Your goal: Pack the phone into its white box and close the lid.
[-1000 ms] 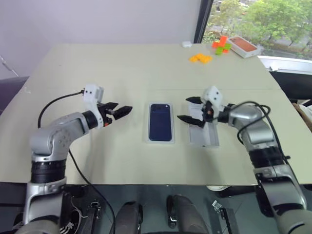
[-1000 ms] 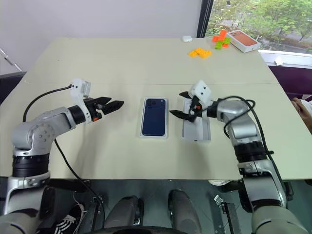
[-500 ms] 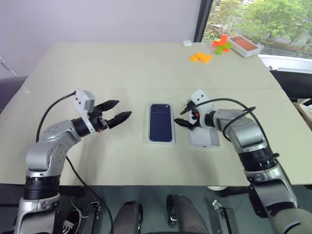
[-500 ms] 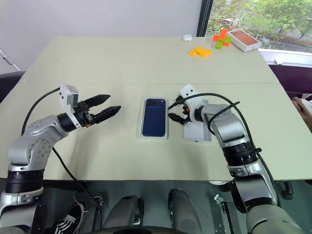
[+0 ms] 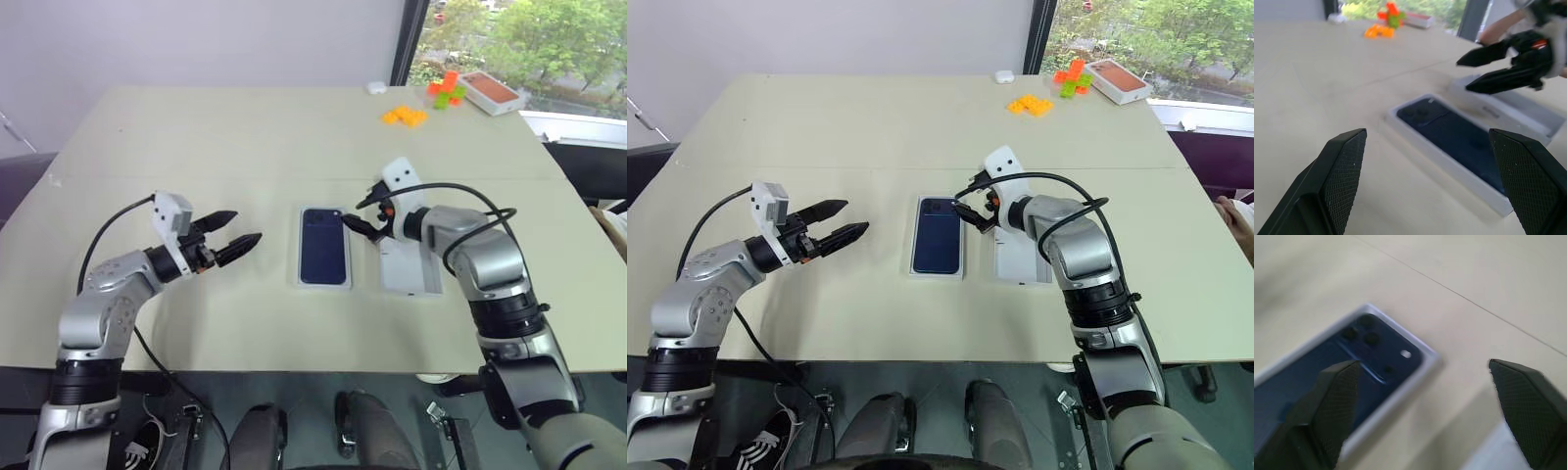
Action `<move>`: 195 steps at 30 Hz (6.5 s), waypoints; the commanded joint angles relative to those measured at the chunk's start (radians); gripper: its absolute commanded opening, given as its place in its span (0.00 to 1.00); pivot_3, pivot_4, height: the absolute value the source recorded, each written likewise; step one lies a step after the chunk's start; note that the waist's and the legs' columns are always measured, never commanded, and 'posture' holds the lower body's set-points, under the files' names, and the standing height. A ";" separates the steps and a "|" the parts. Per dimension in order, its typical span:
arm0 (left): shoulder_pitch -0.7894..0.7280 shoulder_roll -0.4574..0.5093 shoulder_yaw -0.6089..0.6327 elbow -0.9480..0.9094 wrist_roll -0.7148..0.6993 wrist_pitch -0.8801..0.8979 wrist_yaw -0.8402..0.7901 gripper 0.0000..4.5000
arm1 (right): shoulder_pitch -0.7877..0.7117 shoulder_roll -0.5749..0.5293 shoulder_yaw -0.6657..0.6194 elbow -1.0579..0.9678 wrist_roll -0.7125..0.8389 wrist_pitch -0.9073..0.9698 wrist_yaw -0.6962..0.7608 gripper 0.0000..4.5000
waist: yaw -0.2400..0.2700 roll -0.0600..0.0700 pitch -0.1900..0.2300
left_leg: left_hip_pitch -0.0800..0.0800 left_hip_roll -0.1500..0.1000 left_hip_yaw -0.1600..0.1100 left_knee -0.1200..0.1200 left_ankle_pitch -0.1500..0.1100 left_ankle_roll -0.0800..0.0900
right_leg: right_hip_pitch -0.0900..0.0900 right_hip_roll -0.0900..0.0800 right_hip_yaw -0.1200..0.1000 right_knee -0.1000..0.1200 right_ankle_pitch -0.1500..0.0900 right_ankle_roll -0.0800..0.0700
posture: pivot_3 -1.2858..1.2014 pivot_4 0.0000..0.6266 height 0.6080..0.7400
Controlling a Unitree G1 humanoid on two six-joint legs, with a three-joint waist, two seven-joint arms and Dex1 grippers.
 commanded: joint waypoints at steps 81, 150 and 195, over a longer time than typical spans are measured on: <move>-0.177 -0.289 -0.279 0.151 0.269 0.047 0.106 0.01 | 0.190 -0.255 0.188 -0.044 -0.222 -0.368 0.351 0.00 | 0.004 0.000 0.000 | 0.002 -0.001 -0.001 0.002 0.001 0.000 | 0.002 0.000 0.000 0.001 0.000 0.000 | 0.52 0.24 1.00; -0.049 -0.054 -0.034 0.011 0.067 -0.121 -0.053 1.00 | -0.010 -0.019 -0.095 -0.223 0.073 0.689 -0.233 0.61 | -0.002 0.000 0.000 | 0.001 0.000 -0.001 0.000 0.001 0.000 | 0.000 0.000 0.000 0.001 0.000 0.000 | 0.52 0.24 1.00; -0.021 -0.099 -0.038 -0.036 0.061 -0.108 0.008 1.00 | -0.029 -0.187 0.076 -0.194 0.181 0.765 -0.170 0.35 | -0.001 0.000 0.000 | 0.001 0.000 0.000 0.000 0.001 0.001 | 0.001 0.000 0.000 0.000 0.000 0.000 | 0.52 0.24 1.00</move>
